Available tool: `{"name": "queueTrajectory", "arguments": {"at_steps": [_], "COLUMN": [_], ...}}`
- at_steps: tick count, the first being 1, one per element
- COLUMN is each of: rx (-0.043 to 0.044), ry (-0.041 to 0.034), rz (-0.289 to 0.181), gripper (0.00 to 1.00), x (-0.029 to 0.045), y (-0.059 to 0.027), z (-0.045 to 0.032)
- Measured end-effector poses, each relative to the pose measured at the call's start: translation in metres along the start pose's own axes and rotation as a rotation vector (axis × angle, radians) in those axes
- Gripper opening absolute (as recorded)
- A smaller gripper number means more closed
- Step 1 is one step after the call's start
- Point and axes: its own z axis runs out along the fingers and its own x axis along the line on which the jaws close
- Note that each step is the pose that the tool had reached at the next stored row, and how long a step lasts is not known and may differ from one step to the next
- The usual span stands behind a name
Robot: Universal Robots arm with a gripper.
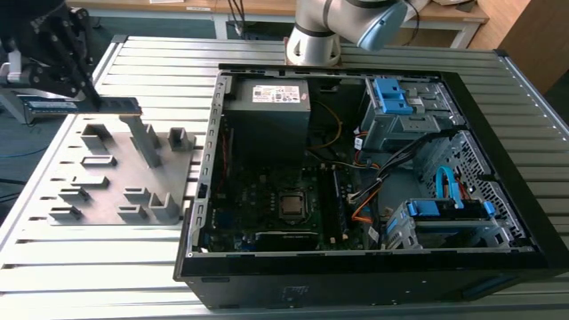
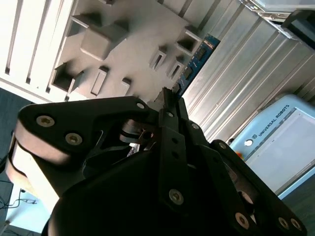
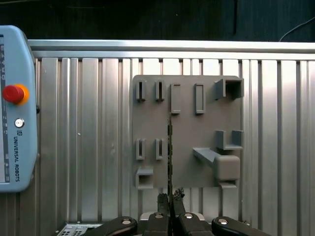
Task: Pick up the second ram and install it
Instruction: 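Pick up the second ram and move it above second insertion slot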
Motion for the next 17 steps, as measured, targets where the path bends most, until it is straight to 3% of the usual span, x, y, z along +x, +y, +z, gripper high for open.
{"name": "queueTrajectory", "arguments": {"at_steps": [17], "rx": [-0.0010], "ry": [0.0000], "rz": [0.000], "gripper": [0.14], "x": [-0.0006], "y": [-0.0456], "z": [0.0002]}}
